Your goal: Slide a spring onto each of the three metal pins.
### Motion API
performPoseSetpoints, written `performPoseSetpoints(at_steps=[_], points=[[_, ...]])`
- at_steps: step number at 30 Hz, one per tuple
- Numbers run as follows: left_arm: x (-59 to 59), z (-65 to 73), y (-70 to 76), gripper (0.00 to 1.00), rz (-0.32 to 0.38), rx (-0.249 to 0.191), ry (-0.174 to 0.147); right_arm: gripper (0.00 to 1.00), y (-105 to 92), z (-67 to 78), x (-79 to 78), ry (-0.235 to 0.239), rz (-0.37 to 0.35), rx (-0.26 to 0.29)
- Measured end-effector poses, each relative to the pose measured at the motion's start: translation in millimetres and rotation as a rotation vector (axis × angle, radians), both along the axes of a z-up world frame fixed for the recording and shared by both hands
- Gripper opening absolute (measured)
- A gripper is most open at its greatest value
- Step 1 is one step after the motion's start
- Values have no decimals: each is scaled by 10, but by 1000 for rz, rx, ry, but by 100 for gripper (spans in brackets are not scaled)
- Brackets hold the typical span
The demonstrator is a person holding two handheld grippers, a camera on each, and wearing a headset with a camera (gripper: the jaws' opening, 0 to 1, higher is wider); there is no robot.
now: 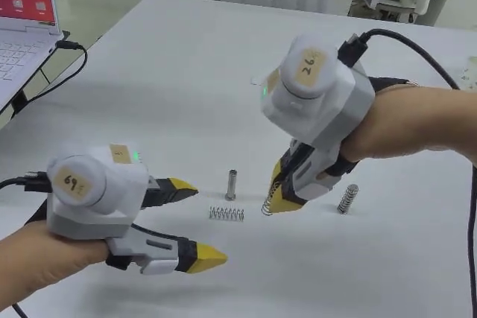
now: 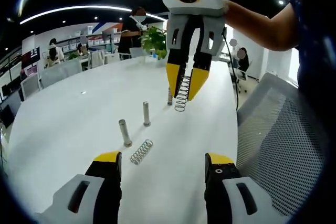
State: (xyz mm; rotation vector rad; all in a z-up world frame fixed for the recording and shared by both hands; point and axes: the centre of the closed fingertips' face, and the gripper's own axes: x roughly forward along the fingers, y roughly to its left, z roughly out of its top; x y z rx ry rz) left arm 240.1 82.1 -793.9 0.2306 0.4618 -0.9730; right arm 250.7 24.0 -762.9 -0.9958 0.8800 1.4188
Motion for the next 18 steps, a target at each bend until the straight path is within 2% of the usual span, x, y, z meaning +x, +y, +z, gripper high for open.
performPoseSetpoints(at_steps=[13, 18], points=[[-14, -4, -42, 61, 1, 0, -2, 8, -237, 68, 342, -47, -71, -28], [-18, -14, -37, 61, 0, 2, -1, 8, -260, 44, 392, -46, -87, -35]])
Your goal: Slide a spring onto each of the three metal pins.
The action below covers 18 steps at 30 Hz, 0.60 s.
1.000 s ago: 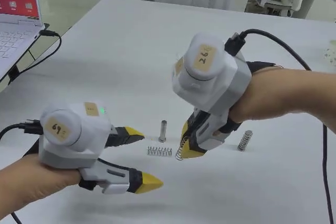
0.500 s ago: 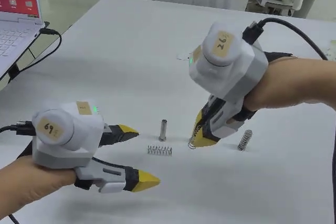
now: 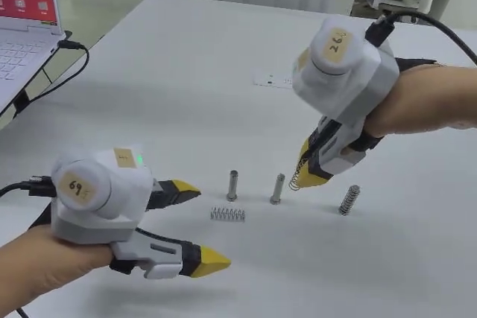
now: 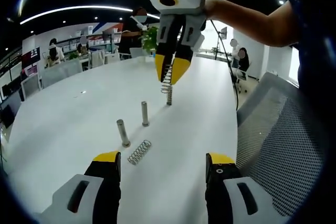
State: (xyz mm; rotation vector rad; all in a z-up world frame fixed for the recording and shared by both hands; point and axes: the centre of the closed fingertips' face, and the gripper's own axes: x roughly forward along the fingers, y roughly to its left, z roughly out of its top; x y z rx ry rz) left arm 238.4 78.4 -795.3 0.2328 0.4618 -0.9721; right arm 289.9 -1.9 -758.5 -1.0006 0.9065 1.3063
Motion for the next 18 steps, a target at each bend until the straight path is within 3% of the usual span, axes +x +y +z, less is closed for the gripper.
performPoseSetpoints(at_steps=[18], points=[[-5, -20, -12, 61, -2, 6, 1, 8, 81, -139, 279, -36, -33, -8]])
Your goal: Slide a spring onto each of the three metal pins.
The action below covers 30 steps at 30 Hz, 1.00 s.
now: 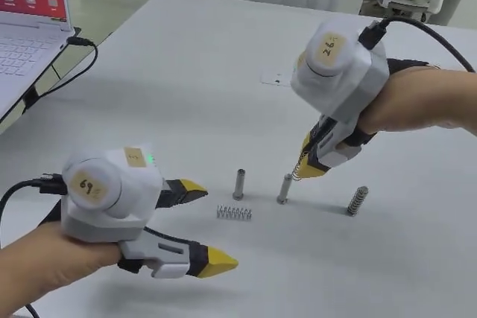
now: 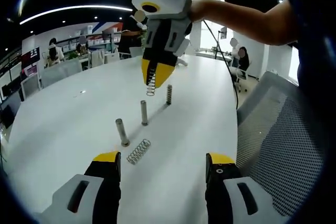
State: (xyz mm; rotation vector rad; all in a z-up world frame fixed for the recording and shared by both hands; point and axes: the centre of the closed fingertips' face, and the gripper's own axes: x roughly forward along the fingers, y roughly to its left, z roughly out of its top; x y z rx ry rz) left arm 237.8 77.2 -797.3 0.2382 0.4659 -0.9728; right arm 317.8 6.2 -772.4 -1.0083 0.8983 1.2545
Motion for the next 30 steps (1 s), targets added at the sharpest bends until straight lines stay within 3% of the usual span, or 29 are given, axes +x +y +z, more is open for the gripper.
performPoseSetpoints(at_steps=[12, 30], points=[[6, -8, 10, 60, 3, 4, 0, 9, 49, -116, 105, -2, -7, 1], [11, -17, 25, 59, 7, 4, 7, 9, 65, -312, 100, 38, -13, -28]])
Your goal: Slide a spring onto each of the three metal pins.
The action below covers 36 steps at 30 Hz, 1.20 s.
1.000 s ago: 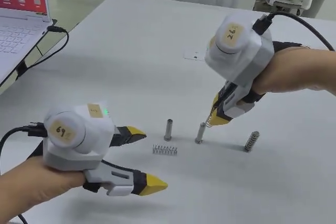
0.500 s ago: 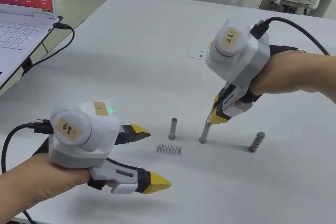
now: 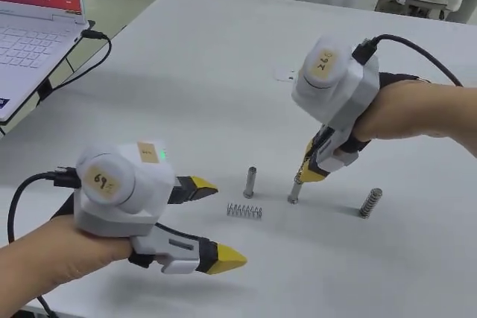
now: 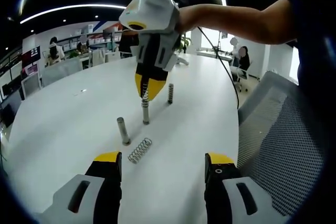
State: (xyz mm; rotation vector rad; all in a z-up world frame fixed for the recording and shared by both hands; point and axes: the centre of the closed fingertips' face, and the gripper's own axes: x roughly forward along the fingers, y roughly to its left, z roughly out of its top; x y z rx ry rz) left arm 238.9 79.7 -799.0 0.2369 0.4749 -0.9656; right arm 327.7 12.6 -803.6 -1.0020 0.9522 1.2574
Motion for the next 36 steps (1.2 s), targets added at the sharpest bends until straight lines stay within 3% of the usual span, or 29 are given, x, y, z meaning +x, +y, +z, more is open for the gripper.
performPoseSetpoints(at_steps=[17, 28, 36], points=[[-10, -6, 3, 59, -3, 4, 2, 9, -16, -220, -95, 30, 2, -44], [-14, 0, -5, 59, -3, 6, 2, 9, -28, -365, -57, 32, -6, -46], [-10, -3, -7, 59, -2, 5, 2, 9, -27, -393, -58, 35, -7, -48]])
